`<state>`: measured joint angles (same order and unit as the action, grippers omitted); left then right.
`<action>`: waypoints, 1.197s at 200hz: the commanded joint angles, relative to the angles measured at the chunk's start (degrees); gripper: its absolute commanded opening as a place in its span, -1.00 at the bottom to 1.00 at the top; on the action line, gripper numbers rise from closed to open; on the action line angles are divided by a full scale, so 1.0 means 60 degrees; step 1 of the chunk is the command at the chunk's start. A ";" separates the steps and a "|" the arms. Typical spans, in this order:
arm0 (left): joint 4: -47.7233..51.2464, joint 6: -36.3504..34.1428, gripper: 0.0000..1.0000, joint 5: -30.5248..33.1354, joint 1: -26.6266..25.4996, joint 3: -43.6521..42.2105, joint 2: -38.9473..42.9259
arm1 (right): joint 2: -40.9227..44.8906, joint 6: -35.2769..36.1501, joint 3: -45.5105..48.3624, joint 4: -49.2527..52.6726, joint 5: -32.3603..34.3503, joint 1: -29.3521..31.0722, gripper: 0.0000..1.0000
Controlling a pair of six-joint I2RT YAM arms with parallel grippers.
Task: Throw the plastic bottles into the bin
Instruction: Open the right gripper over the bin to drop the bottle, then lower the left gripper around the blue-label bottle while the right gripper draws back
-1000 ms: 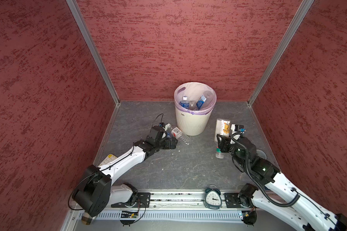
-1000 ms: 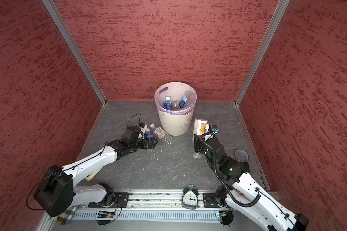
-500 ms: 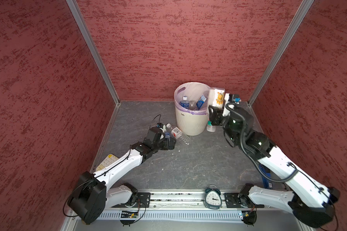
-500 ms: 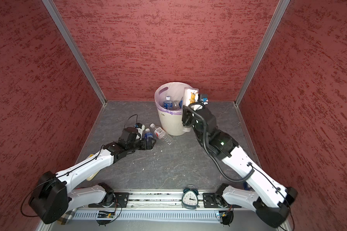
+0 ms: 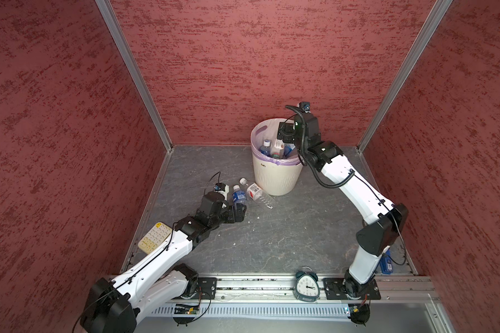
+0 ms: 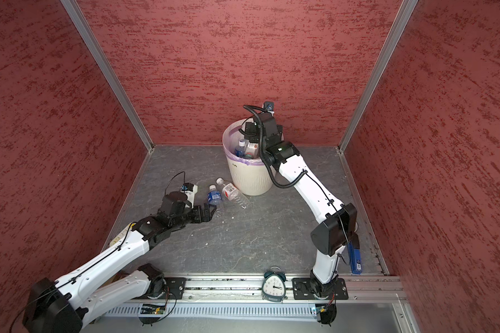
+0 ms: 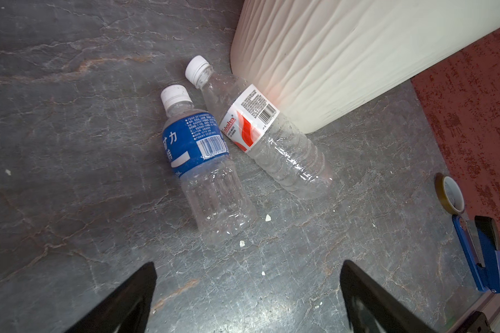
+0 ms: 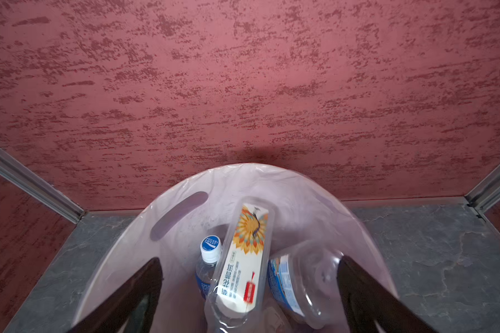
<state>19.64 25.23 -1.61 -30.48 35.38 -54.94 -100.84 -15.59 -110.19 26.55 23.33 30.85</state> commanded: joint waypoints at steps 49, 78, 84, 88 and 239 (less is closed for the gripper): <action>-0.0164 0.0166 0.99 0.0236 0.0098 0.0201 -0.0732 | 0.2794 0.0081 0.1628 -0.0469 -0.0278 -0.0015 0.90; -0.0190 0.0174 0.99 0.0293 0.0113 0.0503 -0.1191 | 0.3438 0.0042 0.2430 -0.0593 -0.0246 -0.0015 0.91; -0.0169 0.0175 0.99 0.0311 0.0125 0.0571 -0.1287 | 0.3542 0.0015 0.2592 -0.0612 -0.0262 -0.0015 0.91; -0.0164 0.0182 0.99 0.0324 0.0135 0.0624 -0.1359 | 0.3613 -0.0014 0.2709 -0.0636 -0.0281 -0.0015 0.91; 0.0088 0.0743 0.99 0.0456 0.0466 0.2155 -0.4282 | 0.6376 -0.0492 0.7594 -0.0956 -0.0930 -0.0015 0.93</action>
<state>19.70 28.80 0.71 -28.12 46.28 -78.63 -64.62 -17.56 -67.68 21.85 19.16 30.92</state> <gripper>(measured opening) 0.996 0.961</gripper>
